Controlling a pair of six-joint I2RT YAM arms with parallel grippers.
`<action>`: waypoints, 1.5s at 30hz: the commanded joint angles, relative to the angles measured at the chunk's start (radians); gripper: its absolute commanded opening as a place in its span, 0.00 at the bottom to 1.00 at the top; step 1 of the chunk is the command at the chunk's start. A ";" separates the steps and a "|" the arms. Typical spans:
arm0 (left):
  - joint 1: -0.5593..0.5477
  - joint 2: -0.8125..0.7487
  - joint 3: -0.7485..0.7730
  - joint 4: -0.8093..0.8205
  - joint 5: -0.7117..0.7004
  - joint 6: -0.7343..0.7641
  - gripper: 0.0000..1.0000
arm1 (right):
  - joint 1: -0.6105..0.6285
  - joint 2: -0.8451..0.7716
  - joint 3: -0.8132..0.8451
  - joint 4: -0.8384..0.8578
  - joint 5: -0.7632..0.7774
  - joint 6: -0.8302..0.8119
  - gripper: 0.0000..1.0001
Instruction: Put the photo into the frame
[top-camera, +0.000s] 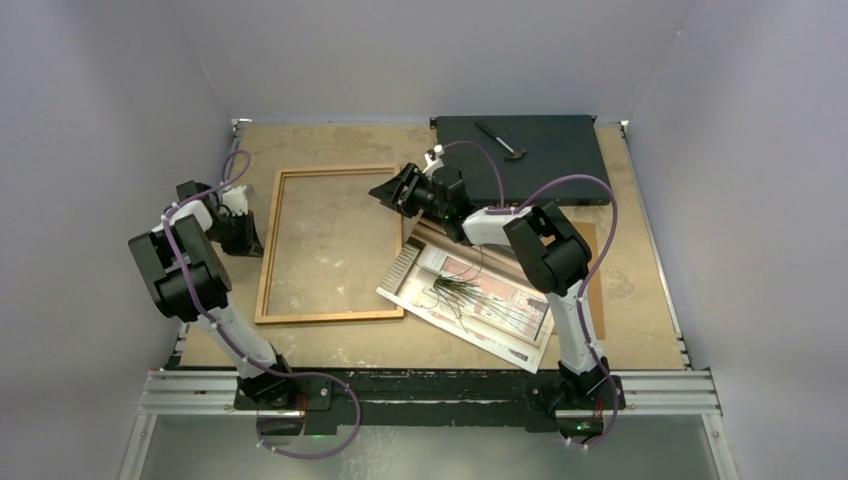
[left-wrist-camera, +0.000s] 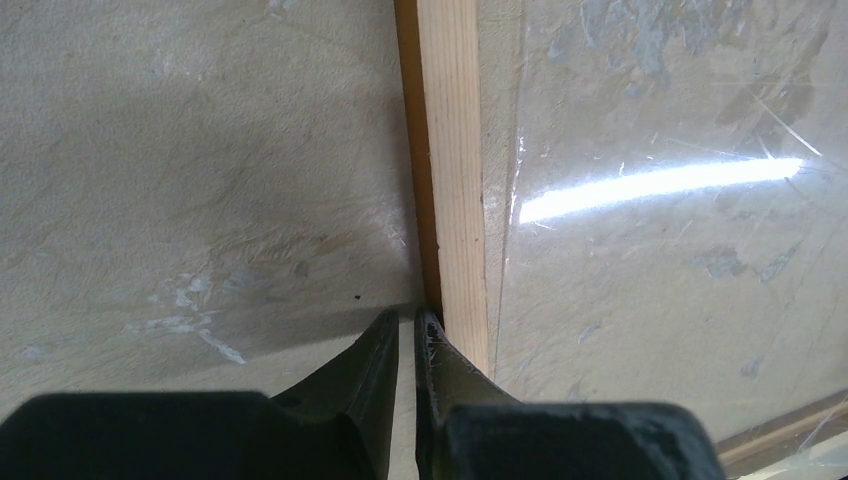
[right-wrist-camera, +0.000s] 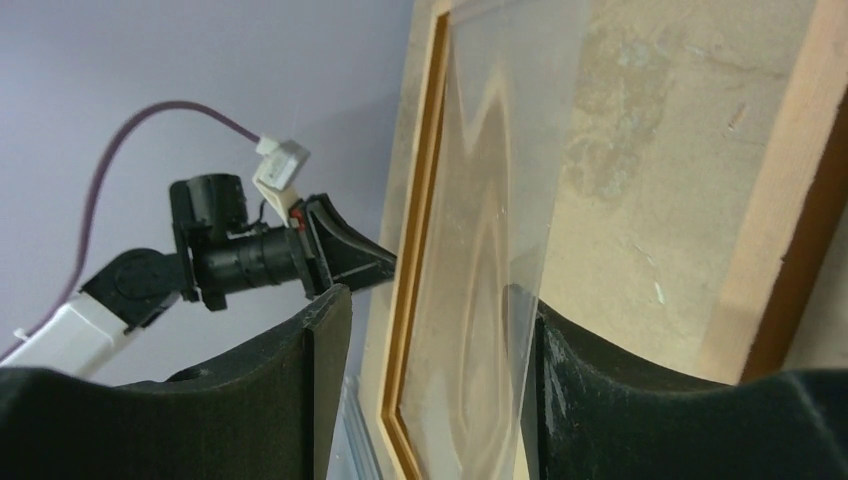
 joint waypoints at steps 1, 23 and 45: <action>0.001 -0.010 0.016 0.017 0.010 0.011 0.09 | 0.000 -0.041 -0.025 -0.028 -0.076 -0.056 0.59; -0.001 0.021 0.022 0.037 0.004 -0.019 0.06 | 0.037 -0.136 -0.033 -0.100 -0.222 -0.113 0.54; -0.011 0.023 0.027 0.042 0.008 -0.046 0.04 | 0.050 -0.192 0.044 -0.261 -0.189 -0.248 0.00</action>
